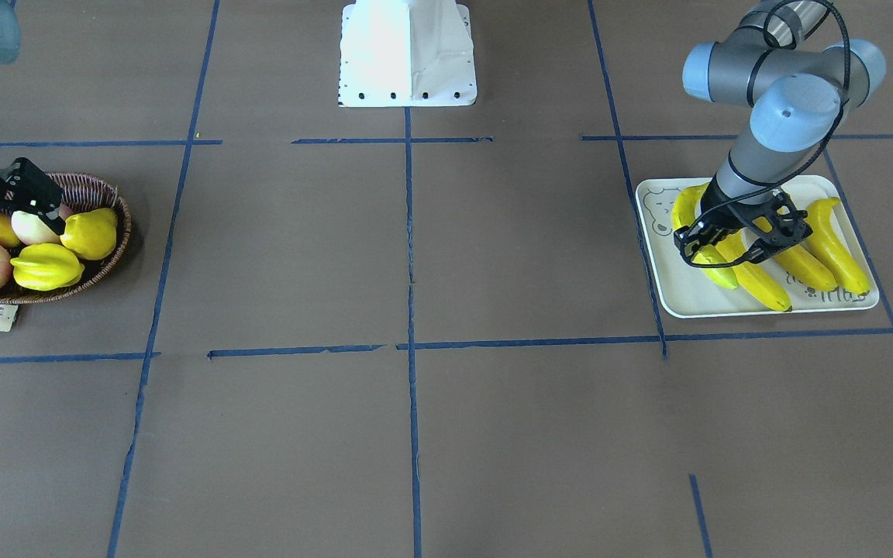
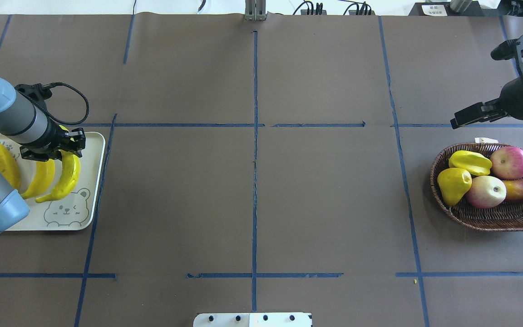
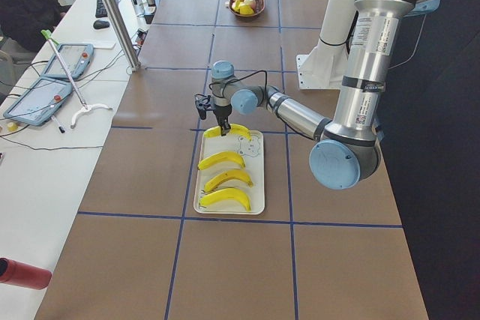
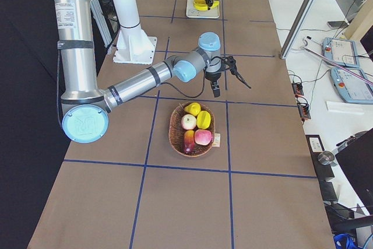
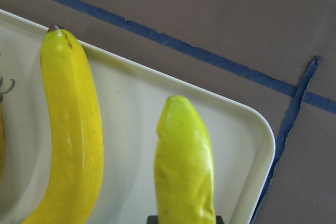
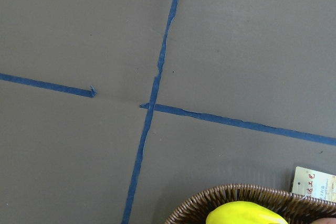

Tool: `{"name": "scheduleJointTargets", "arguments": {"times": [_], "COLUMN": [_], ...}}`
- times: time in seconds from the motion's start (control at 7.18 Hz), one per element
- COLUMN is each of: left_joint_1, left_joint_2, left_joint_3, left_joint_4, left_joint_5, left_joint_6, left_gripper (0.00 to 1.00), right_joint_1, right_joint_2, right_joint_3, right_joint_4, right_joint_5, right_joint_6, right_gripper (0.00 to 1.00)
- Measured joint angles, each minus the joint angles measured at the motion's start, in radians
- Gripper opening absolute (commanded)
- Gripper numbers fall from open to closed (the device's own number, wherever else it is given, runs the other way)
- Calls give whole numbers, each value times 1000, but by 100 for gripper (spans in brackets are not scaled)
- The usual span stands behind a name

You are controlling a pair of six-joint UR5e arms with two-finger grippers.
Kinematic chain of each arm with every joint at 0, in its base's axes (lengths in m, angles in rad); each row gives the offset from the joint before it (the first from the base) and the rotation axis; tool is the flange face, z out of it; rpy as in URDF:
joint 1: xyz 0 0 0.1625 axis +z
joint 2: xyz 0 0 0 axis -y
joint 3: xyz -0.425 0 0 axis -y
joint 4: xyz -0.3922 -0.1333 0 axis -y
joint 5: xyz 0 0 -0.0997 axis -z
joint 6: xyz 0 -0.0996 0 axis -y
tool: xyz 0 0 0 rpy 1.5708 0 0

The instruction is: Transfer all bananas from basket to plate

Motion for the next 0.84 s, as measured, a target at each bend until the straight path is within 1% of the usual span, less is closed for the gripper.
{"name": "scheduleJointTargets", "arguments": {"times": [0.28,0.56,0.7,0.84], "left_joint_1": [2,-15,-53,-128], "left_joint_2": [1,-2,-3,-3], "left_joint_3": [-1,-40,-68,-82], "left_joint_4": [-1,4,20,60], "left_joint_5": [0,-6,-22,-53], "left_joint_6": [50,87,151,273], "left_gripper": [100,100,100,100], "right_joint_1": [23,72,90,108], "right_joint_2": [4,8,3,-6], "right_joint_3": [-29,-76,-100,-127], "right_joint_4": [0,4,6,7], "right_joint_5": [-5,-20,-44,-67], "right_joint_6": [0,-2,-2,-3], "right_gripper": [100,100,100,100]}}
